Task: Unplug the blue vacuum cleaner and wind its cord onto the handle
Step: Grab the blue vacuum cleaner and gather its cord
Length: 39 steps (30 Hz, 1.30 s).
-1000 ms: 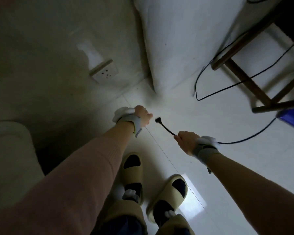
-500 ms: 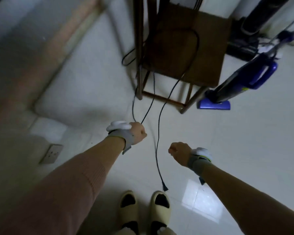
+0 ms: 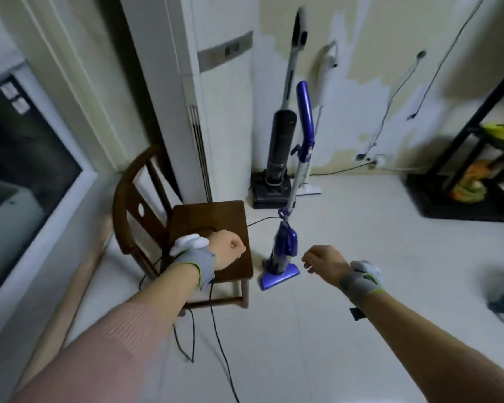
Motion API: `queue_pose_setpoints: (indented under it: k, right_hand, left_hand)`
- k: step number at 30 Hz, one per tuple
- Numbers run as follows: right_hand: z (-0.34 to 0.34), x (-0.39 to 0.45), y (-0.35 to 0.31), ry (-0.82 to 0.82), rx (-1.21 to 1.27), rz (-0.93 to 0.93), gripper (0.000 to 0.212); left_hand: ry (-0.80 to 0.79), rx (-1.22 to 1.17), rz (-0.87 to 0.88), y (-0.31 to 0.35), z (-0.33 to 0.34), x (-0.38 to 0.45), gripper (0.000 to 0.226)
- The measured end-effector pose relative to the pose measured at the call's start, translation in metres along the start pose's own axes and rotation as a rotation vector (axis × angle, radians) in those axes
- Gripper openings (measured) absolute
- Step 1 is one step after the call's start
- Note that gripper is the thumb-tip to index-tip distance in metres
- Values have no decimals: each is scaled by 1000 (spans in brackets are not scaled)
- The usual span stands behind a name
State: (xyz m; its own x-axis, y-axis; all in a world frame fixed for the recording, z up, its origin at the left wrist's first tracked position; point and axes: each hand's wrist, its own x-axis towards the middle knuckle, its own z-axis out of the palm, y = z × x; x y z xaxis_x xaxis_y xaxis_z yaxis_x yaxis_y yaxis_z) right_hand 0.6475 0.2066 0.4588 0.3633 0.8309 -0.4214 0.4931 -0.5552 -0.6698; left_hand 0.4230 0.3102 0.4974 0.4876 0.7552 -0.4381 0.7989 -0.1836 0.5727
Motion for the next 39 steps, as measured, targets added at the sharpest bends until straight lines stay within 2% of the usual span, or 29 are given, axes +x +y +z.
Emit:
queue_pose_setpoints:
  k: [3, 7, 10, 13, 18, 20, 23, 27, 29, 32, 35, 37, 39]
  right_hand:
    - [-37, 17, 6, 54, 40, 23, 19]
    - [-83, 61, 9, 122, 103, -10, 28]
    - [-117, 104, -5, 126, 163, -53, 39]
    - [-145, 146, -25, 120, 193, -94, 42]
    - [-168, 197, -56, 90, 136, -164, 47]
    - [-171, 216, -64, 75, 145, -168, 51]
    - [-167, 231, -72, 17, 156, -176, 59]
    - [-151, 256, -84, -14, 264, -163, 57]
    - [-142, 271, -93, 9, 301, -161, 49]
    - [-133, 288, -102, 140, 185, -165, 37]
    - [-138, 309, -112, 198, 123, -192, 35]
    - [-156, 317, -116, 153, 28, -239, 41]
    - [-178, 327, -115, 77, -17, -257, 48]
  left_hand:
    - [41, 73, 15, 35, -10, 23, 29]
    - [86, 47, -18, 73, -11, 75, 33]
    - [139, -85, -51, 101, -12, 117, 40]
    - [222, -170, -47, 131, -19, 152, 47]
    - [415, -553, -23, 179, -65, 198, 59]
    - [422, -694, -23, 195, -85, 219, 62]
    - [405, -767, -17, 210, -100, 240, 63]
    - [274, -828, 16, 223, -104, 272, 64]
    - [182, -852, 47, 227, -109, 290, 49]
    - [118, -843, 91, 227, -114, 307, 25]
    - [160, -894, 115, 221, -118, 324, 27]
    - [202, -957, 123, 224, -115, 332, 23]
    - [244, -1032, 124, 229, -112, 342, 29]
